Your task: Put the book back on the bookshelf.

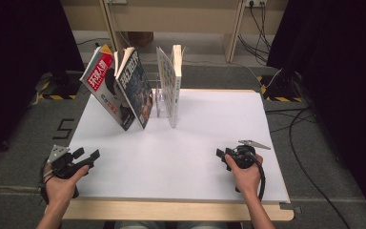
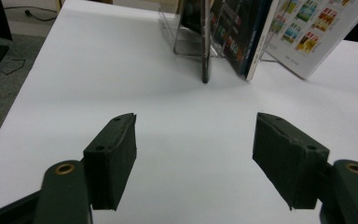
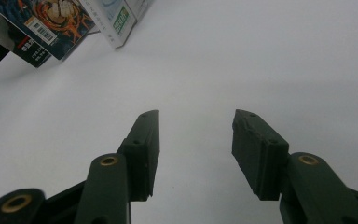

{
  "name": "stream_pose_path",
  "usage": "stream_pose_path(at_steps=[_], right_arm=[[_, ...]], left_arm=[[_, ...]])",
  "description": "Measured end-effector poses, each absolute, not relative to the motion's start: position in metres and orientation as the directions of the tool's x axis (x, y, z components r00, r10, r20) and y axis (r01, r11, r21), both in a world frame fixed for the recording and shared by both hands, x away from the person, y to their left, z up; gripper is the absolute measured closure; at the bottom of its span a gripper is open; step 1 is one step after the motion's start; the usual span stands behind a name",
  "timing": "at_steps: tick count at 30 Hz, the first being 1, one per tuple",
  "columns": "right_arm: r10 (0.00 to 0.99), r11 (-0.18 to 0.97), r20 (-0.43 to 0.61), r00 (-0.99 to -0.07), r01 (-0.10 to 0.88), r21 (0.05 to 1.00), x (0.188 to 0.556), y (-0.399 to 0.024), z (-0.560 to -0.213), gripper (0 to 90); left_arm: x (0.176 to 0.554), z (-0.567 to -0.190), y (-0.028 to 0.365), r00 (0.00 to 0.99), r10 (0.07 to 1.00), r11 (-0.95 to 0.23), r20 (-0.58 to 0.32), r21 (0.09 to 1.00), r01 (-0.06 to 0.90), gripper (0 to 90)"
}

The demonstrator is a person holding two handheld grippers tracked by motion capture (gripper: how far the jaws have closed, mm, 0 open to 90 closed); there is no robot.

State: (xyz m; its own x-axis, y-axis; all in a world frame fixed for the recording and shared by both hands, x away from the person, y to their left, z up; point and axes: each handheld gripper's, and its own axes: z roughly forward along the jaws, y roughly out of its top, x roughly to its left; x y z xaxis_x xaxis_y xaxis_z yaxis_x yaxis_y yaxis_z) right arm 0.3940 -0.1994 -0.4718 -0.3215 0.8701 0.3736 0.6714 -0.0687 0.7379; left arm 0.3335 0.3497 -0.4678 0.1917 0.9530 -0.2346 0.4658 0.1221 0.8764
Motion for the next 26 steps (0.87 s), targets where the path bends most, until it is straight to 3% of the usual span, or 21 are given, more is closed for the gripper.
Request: stream_pose_path(at_steps=[26], right_arm=[[0.871,-0.063,0.372,-0.321,0.679,0.732,0.396,-0.198,-0.476,51.8]], left_arm=[[0.319,-0.498,0.363,0.127,0.959,0.167,-0.255,0.864,0.475,29.7]])
